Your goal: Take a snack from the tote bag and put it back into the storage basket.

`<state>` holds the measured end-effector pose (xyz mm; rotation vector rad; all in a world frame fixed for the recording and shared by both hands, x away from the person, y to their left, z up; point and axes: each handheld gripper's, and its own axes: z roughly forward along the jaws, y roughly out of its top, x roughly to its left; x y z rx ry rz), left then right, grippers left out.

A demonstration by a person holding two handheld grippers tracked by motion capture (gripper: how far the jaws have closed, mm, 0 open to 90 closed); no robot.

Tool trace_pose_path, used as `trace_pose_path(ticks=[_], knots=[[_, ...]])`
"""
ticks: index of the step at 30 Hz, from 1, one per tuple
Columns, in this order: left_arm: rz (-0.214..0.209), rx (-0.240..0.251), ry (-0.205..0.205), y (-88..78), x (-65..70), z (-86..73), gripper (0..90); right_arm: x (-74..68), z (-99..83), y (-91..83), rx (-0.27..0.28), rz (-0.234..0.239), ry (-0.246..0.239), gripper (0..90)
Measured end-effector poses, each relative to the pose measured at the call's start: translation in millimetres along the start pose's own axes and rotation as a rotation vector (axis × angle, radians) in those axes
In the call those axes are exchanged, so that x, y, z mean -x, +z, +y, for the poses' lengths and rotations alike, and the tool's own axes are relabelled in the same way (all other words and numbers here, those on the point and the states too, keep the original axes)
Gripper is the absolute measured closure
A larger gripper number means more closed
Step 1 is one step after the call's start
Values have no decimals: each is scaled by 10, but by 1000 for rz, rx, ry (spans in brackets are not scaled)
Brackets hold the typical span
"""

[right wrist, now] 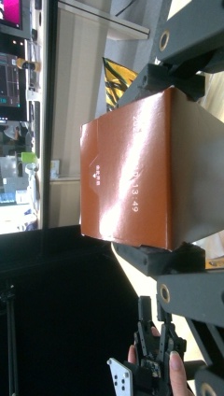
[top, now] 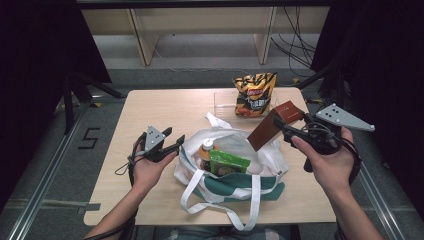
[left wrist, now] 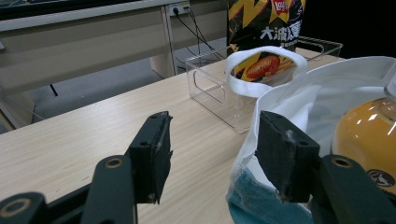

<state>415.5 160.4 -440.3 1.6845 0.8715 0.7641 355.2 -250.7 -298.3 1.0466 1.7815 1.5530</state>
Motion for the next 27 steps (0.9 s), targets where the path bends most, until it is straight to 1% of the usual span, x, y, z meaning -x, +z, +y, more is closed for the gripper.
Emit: trace_pose_path(ticks=[1,2,3,5,6,7,8,9,10,11,12,14,16,17,19,21,22,24,26,27], knots=[[0,0,1,-1,-1,1,443,-1,9,-1,2,-3,3,390],[1,0,0,-3,-1,2,443,6,22,-3,11,-6,-5,390],[1,0,1,-4,-2,2,443,7,30,-5,5,0,3,391],[1,1,1,-6,0,4,442,22,56,-12,10,-12,-5,390],[0,2,2,-6,1,5,443,24,67,-10,18,-12,2,391],[0,1,3,-6,2,5,443,40,82,-15,19,-18,-8,390],[0,1,3,-6,5,5,443,37,92,-18,19,-22,7,390],[-1,1,2,-6,6,5,443,60,106,-12,29,-29,-8,390],[-1,1,3,-6,6,6,443,74,118,-13,30,-29,-13,390],[-1,2,2,-6,5,6,443,65,124,-17,24,-36,10,390],[-1,2,2,-5,4,7,443,89,138,-12,27,-33,-6,390],[0,3,0,-5,2,5,443,111,160,-5,32,-45,1,390],[0,2,0,-6,0,4,443,148,188,2,35,-56,-4,391],[-1,3,0,-6,-1,4,443,154,197,4,34,-64,6,391],[-1,4,1,-6,0,6,443,191,219,20,42,-71,-11,391],[-7,11,0,0,-1,4,443,226,245,32,47,-84,-11,391],[-1,4,2,-6,2,6,443,232,255,34,46,-93,2,391],[-1,2,2,-5,3,5,443,270,278,49,50,-103,-8,391],[-1,2,3,-5,4,6,443,293,293,64,48,-112,-1,390],[-1,2,2,-5,5,6,443,313,299,75,53,-116,-9,391]])
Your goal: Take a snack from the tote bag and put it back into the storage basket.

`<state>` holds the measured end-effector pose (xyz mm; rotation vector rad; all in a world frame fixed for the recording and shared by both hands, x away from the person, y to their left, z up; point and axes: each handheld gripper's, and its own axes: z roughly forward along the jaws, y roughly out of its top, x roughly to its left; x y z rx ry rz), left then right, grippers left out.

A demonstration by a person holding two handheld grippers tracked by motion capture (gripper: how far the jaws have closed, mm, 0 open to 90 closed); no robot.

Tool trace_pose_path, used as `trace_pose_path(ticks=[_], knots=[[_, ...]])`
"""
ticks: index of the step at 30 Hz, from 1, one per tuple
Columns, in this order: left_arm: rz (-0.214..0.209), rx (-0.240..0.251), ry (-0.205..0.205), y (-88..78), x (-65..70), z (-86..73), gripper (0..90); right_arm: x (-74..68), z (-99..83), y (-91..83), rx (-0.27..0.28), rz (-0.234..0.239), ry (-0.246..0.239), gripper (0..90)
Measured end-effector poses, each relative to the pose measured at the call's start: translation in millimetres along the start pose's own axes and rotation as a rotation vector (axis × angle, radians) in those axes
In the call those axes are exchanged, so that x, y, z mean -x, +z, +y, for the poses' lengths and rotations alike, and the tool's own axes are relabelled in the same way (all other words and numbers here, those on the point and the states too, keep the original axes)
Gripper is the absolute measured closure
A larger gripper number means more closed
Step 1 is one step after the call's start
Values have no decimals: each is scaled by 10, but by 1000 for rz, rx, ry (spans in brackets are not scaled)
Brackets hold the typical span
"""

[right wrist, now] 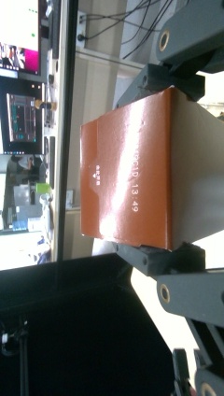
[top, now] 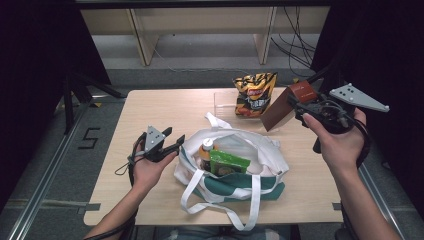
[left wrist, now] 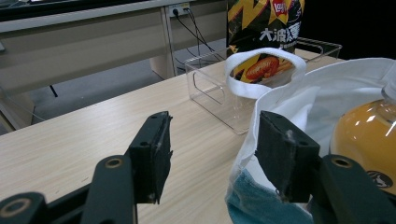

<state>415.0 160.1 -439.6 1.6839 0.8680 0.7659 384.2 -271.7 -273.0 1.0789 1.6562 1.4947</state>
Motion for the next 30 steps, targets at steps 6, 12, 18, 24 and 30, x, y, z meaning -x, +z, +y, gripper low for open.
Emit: trace_pose_path(ticks=[6,12,18,24,30], knots=[[0,1,-1,-1,-2,-1,443,55,7,72,-2,-32,17,390],[1,3,-2,-5,-6,3,443,129,2,166,-9,-58,8,390],[1,4,-3,-5,-7,3,443,175,-5,274,-17,-81,14,390],[1,4,-2,-5,-9,2,443,213,-12,379,-23,-105,22,390],[1,7,-3,-5,-9,4,443,260,-20,462,-32,-121,31,390]])
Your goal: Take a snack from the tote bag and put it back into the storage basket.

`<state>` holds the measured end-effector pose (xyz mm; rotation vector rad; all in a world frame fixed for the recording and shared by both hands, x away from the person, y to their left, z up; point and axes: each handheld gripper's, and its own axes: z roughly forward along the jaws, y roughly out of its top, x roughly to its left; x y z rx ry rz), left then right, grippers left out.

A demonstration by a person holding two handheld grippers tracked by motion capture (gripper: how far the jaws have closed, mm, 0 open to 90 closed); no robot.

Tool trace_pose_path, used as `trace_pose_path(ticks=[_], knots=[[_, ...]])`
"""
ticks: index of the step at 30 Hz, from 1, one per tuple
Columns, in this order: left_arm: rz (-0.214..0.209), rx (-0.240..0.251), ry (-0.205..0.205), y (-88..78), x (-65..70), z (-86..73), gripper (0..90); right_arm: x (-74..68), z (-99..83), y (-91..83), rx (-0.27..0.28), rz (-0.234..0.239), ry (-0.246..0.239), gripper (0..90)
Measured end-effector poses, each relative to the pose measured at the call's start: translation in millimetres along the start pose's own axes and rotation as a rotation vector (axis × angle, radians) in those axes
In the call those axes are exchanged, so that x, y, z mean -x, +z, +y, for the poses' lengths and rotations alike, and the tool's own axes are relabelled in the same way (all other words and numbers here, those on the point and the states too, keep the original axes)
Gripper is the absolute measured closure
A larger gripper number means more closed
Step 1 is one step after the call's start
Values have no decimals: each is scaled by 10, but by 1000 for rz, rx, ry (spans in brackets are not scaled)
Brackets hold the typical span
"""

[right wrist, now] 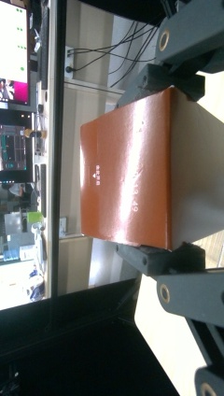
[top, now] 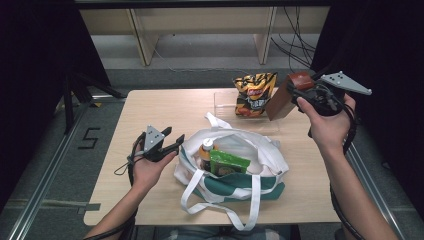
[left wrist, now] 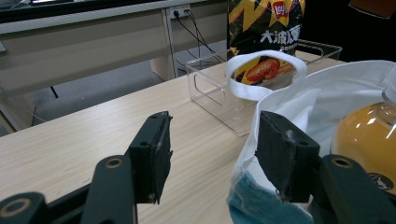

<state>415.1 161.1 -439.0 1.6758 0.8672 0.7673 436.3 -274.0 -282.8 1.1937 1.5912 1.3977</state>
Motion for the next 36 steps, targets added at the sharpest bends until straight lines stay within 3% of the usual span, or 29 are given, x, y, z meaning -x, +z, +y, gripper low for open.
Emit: trace_pose_path(ticks=[1,19,25,26,36], knots=[[0,-2,0,0,1,-1,443,13,2,24,3,3,-14,390],[-4,4,1,1,1,2,443,66,-52,380,-27,-46,13,390],[-5,9,2,-1,9,7,443,125,-82,456,-46,-68,23,390],[-5,9,1,-2,10,7,443,122,-86,468,-47,-71,42,390],[-3,10,-2,-3,5,6,443,134,-87,561,-52,-90,29,391]])
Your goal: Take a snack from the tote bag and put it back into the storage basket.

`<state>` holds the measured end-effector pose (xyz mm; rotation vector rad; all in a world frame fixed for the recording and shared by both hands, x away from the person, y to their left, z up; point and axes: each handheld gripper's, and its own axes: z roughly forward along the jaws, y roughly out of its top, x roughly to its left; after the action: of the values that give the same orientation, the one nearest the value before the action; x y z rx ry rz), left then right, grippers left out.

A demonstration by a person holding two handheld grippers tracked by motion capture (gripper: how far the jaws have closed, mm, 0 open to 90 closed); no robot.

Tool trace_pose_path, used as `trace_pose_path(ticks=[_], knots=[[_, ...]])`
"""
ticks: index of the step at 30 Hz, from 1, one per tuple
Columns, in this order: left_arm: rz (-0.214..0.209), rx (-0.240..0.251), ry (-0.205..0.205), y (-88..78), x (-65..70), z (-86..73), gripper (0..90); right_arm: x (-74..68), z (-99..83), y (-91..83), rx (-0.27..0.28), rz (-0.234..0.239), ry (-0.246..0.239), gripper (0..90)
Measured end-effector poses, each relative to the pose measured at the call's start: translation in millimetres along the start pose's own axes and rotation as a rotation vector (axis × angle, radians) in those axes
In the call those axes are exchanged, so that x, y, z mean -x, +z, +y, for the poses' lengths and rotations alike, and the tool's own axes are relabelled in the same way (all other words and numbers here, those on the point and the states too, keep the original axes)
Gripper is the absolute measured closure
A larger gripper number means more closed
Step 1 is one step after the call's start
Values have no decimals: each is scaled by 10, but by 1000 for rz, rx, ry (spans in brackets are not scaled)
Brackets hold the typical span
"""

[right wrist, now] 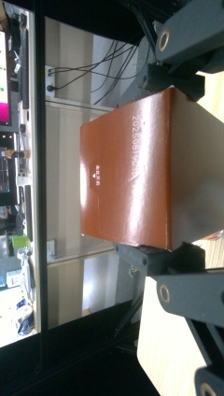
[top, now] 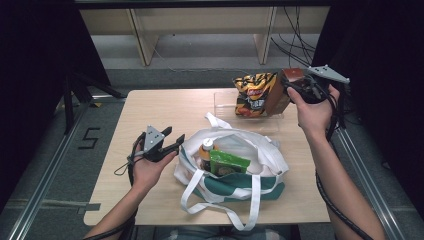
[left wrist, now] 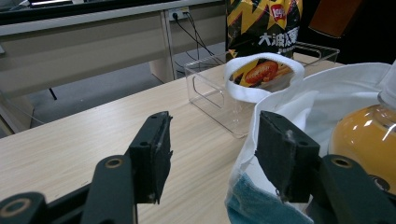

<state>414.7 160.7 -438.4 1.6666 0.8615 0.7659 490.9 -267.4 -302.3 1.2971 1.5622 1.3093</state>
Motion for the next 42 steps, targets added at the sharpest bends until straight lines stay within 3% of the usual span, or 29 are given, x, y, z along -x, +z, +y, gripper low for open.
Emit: trace_pose_path(ticks=[3,10,11,17,22,24,28,32,33,36,40,42], knots=[[-6,10,0,7,-4,1,443,-15,-14,28,0,-7,16,390],[-3,4,3,1,-12,1,443,6,-48,101,-5,-20,-15,391],[2,-3,4,-7,-10,4,442,-7,-53,106,-15,-21,5,390],[-5,5,2,3,-10,1,443,-15,-87,168,-21,-37,21,391],[0,-3,3,-6,-8,4,442,12,-117,212,-26,-46,-3,390],[-1,1,3,-1,-6,4,443,11,-127,220,-32,-52,20,390],[0,-3,3,-2,-8,2,442,32,-150,263,-34,-60,6,390],[0,-4,4,0,-10,-1,443,30,-172,290,-39,-66,26,390],[-2,-4,4,1,-10,-2,442,53,-178,302,-32,-65,-6,390],[-1,-5,5,1,-12,-3,442,56,-188,318,-38,-68,-5,391],[-2,-5,4,4,-10,-5,442,45,-193,329,-43,-80,29,391],[-4,-5,0,8,-4,-7,442,54,-195,336,-41,-86,24,390]])
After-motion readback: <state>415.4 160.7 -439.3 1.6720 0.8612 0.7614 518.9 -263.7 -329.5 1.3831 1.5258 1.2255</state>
